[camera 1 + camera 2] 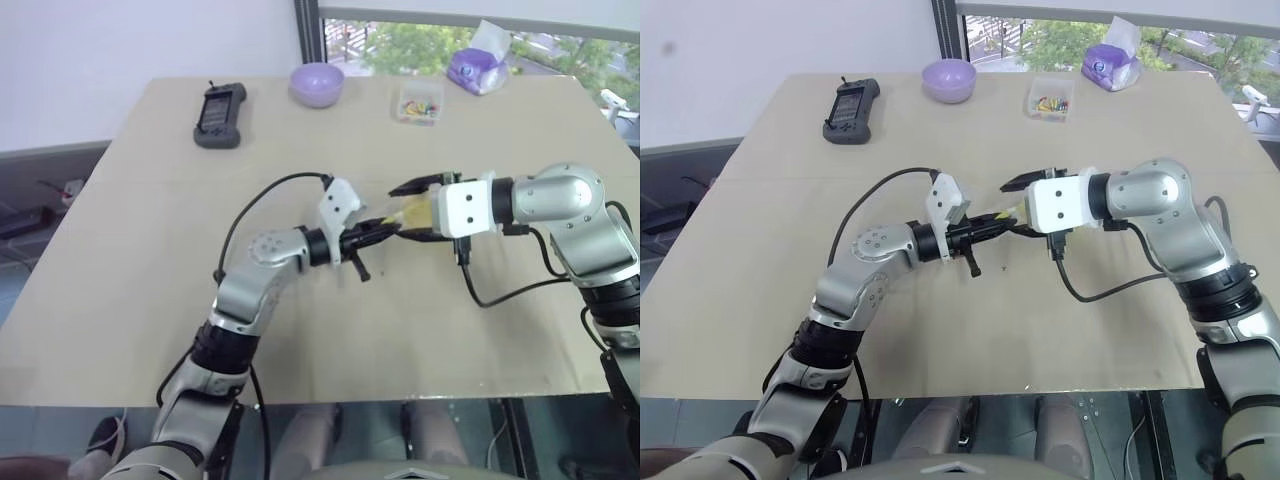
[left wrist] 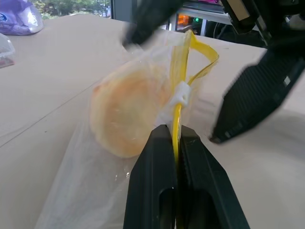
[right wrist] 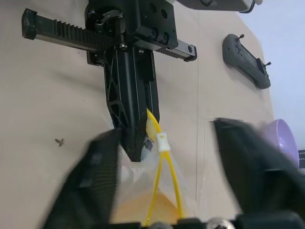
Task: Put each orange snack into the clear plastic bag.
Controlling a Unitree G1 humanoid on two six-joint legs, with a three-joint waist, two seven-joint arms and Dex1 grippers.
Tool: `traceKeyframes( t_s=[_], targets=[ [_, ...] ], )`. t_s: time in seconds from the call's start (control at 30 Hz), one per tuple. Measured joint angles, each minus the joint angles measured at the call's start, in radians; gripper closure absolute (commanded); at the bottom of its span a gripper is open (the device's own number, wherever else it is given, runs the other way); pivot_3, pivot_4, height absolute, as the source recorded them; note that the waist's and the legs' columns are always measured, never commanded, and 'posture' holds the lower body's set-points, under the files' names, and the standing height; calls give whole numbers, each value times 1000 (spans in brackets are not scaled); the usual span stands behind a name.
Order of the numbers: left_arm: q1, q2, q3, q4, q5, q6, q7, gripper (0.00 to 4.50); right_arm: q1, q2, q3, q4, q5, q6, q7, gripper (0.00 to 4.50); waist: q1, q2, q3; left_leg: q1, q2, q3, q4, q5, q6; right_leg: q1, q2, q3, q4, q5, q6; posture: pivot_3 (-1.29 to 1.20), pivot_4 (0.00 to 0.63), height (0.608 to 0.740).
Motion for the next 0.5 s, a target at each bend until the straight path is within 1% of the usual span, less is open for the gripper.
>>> traceKeyframes(
  t_s=[0.23, 0.27, 0.3, 0.33, 0.5],
  targets=[
    [0, 0, -1, 0, 0, 0, 1, 4500, 0, 4, 0, 0, 0, 0, -1, 884, 0, 0, 0, 0, 0, 0, 0, 0, 0, 0, 0, 0, 0, 0, 0, 0, 150, 740],
    [0, 0, -1, 0, 0, 0, 1, 4500, 0, 5, 0, 0, 0, 0, -1, 1386, 0, 0, 0, 0, 0, 0, 0, 0, 0, 0, 0, 0, 0, 0, 0, 0, 150, 740],
    [0, 0, -2, 0, 0, 0, 1, 4500, 0, 6, 0, 0, 0, 0, -2, 1516, 0, 0, 0, 0, 0, 0, 0, 0, 0, 0, 0, 0, 0, 0, 0, 0, 150, 740],
    [0, 0, -2, 0, 0, 0, 1, 4500, 0, 6, 0, 0, 0, 0, -2, 1756, 0, 0, 0, 0, 0, 0, 0, 0, 0, 0, 0, 0, 0, 0, 0, 0, 150, 740],
    [0, 2, -3, 0, 0, 0, 1, 4500, 0, 6, 0, 0, -2, -1, -11, 1756, 0, 0, 0, 0, 0, 0, 0, 0, 0, 0, 0, 0, 0, 0, 0, 0, 150, 740]
  ],
)
